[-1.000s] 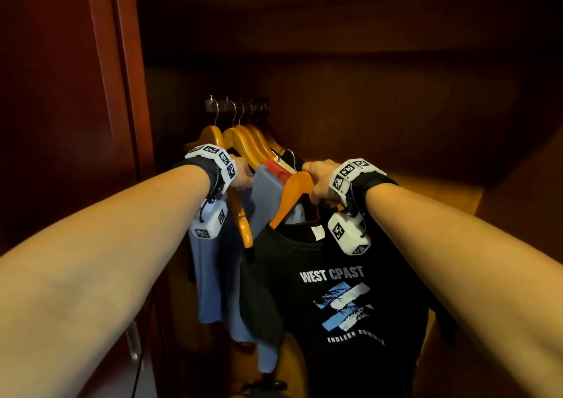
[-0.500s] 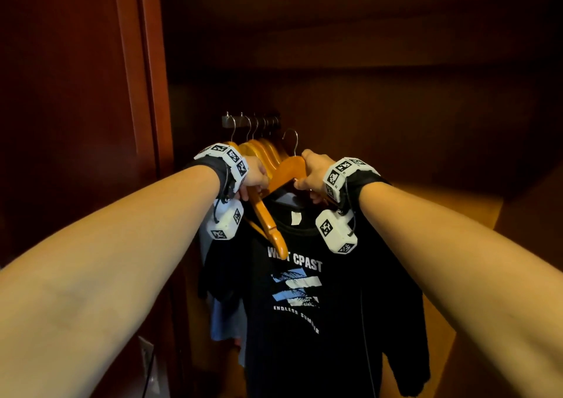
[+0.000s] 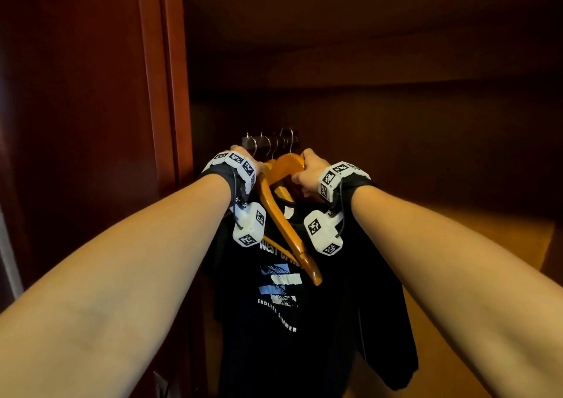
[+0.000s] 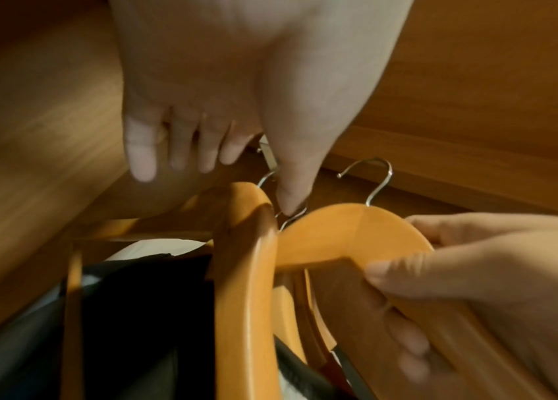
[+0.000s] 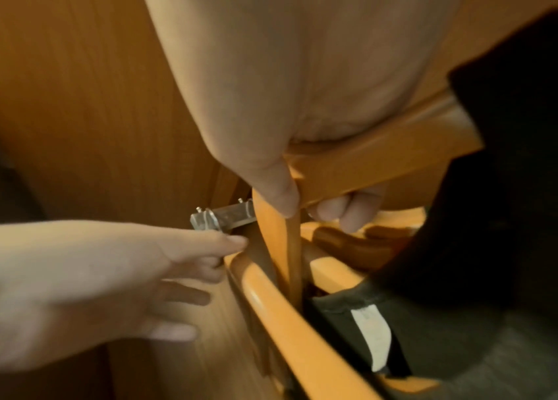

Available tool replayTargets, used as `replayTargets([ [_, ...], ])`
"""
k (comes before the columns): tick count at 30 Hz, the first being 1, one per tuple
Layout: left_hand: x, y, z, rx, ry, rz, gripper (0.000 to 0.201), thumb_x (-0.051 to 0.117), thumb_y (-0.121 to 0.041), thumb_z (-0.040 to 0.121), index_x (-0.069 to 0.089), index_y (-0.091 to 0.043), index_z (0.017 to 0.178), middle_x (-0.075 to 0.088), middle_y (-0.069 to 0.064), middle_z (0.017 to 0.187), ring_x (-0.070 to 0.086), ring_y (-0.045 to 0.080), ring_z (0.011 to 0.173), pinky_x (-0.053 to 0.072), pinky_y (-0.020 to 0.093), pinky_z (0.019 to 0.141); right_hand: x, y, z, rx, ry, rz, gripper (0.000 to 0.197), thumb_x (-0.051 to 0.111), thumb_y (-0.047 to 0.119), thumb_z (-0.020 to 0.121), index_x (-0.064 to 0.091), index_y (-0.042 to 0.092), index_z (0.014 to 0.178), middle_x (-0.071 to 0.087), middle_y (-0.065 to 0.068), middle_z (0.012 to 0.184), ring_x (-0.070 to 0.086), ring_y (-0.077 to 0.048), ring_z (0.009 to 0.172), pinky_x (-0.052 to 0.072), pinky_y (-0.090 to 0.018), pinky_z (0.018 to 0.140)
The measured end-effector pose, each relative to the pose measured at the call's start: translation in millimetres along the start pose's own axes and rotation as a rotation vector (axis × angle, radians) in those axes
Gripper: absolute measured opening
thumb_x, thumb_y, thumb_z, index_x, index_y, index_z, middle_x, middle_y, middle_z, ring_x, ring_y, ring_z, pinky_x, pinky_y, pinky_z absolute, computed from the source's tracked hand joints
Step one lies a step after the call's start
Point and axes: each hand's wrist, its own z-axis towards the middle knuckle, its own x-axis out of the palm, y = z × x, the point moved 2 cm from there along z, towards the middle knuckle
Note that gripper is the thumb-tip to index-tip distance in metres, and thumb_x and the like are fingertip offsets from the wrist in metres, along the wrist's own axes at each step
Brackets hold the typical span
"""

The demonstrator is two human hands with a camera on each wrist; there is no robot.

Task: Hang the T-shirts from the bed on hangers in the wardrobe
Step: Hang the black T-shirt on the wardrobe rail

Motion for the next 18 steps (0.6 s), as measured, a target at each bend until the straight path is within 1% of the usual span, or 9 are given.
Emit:
replayTargets([
  [1, 2.6, 0.1, 3.1, -0.007, 0.032, -0.009, 0.055, 0.067, -0.056, 0.082, 0.053, -0.005, 0.099, 0.062, 0.012, 0.094, 0.063, 0.031, 0.093, 0.052, 0.039, 0.089, 2.0, 3.0, 4.9, -0.007, 0.005, 0.001, 0.037, 0.064, 0.012, 0.093, 0.04, 0.016, 0.121, 0.065, -0.017, 0.101, 0.072, -0.033, 0.085, 0.062, -0.05, 0.077],
  [2, 5.8, 0.7, 6.9, -0.009, 0.056, -0.018, 0.055, 0.068, -0.058, 0.08, 0.053, -0.008, 0.099, 0.062, 0.011, 0.092, 0.063, 0.029, 0.09, 0.052, 0.039, 0.09, 4.0, 6.1, 9.4, -0.013, 0.008, 0.002, 0.038, 0.064, 0.013, 0.093, 0.041, 0.016, 0.123, 0.065, -0.017, 0.1, 0.072, -0.033, 0.086, 0.062, -0.05, 0.078],
  [3, 7.9, 1.5, 8.9, -0.004, 0.068, -0.02, 0.059, 0.07, -0.059, 0.078, 0.054, -0.01, 0.108, 0.062, 0.012, 0.099, 0.061, 0.028, 0.09, 0.052, 0.041, 0.091, 6.1, 8.9, 14.0, -0.019, 0.01, 0.003, 0.039, 0.064, 0.014, 0.094, 0.041, 0.016, 0.125, 0.066, -0.017, 0.1, 0.072, -0.034, 0.087, 0.062, -0.05, 0.077],
  [4, 10.8, 2.2, 12.1, -0.003, 0.075, -0.011, 0.067, 0.071, -0.059, 0.077, 0.054, -0.01, 0.12, 0.062, 0.013, 0.109, 0.059, 0.028, 0.092, 0.052, 0.043, 0.093, 8.0, 11.9, 18.2, -0.023, 0.014, 0.0, 0.039, 0.064, 0.015, 0.094, 0.041, 0.017, 0.126, 0.066, -0.016, 0.1, 0.073, -0.033, 0.086, 0.062, -0.049, 0.077],
  [5, 14.0, 3.6, 15.3, -0.001, 0.08, 0.004, 0.073, 0.071, -0.059, 0.076, 0.052, -0.01, 0.127, 0.061, 0.014, 0.115, 0.059, 0.028, 0.095, 0.052, 0.044, 0.093, 10.3, 14.3, 22.6, -0.027, 0.019, -0.005, 0.039, 0.064, 0.016, 0.094, 0.041, 0.019, 0.125, 0.066, -0.015, 0.099, 0.073, -0.032, 0.085, 0.062, -0.049, 0.076],
  [7, 14.6, 4.3, 17.2, 0.005, 0.088, 0.038, 0.076, 0.071, -0.059, 0.076, 0.051, -0.012, 0.133, 0.061, 0.013, 0.12, 0.061, 0.03, 0.102, 0.051, 0.044, 0.094, 15.3, 19.6, 30.0, -0.041, 0.027, -0.015, 0.038, 0.065, 0.018, 0.093, 0.042, 0.02, 0.123, 0.066, -0.014, 0.098, 0.073, -0.031, 0.082, 0.063, -0.047, 0.075],
  [10, 9.8, 6.7, 19.5, 0.022, 0.092, 0.089, 0.07, 0.071, -0.056, 0.078, 0.053, -0.013, 0.13, 0.062, 0.012, 0.117, 0.061, 0.028, 0.103, 0.051, 0.041, 0.093, 23.8, 26.5, 40.0, -0.07, 0.041, -0.028, 0.038, 0.066, 0.019, 0.091, 0.043, 0.019, 0.121, 0.067, -0.015, 0.098, 0.073, -0.032, 0.08, 0.063, -0.048, 0.074],
  [14, 4.8, 11.0, 23.8, 0.02, 0.087, 0.155, 0.083, 0.071, -0.066, 0.073, 0.048, -0.016, 0.136, 0.06, 0.011, 0.123, 0.06, 0.03, 0.106, 0.05, 0.044, 0.095, 34.5, 30.0, 49.2, -0.092, 0.066, -0.024, 0.042, 0.067, 0.017, 0.091, 0.043, 0.019, 0.126, 0.065, -0.016, 0.103, 0.072, -0.033, 0.084, 0.063, -0.049, 0.074],
  [18, 9.6, 11.4, 26.4, 0.014, 0.085, 0.137, 0.09, 0.071, -0.065, 0.073, 0.042, -0.016, 0.143, 0.057, 0.012, 0.133, 0.058, 0.032, 0.115, 0.048, 0.046, 0.098, 41.8, 25.1, 54.9, -0.092, 0.091, -0.046, 0.044, 0.066, 0.019, 0.092, 0.043, 0.018, 0.129, 0.067, -0.015, 0.1, 0.072, -0.032, 0.083, 0.062, -0.05, 0.076],
])
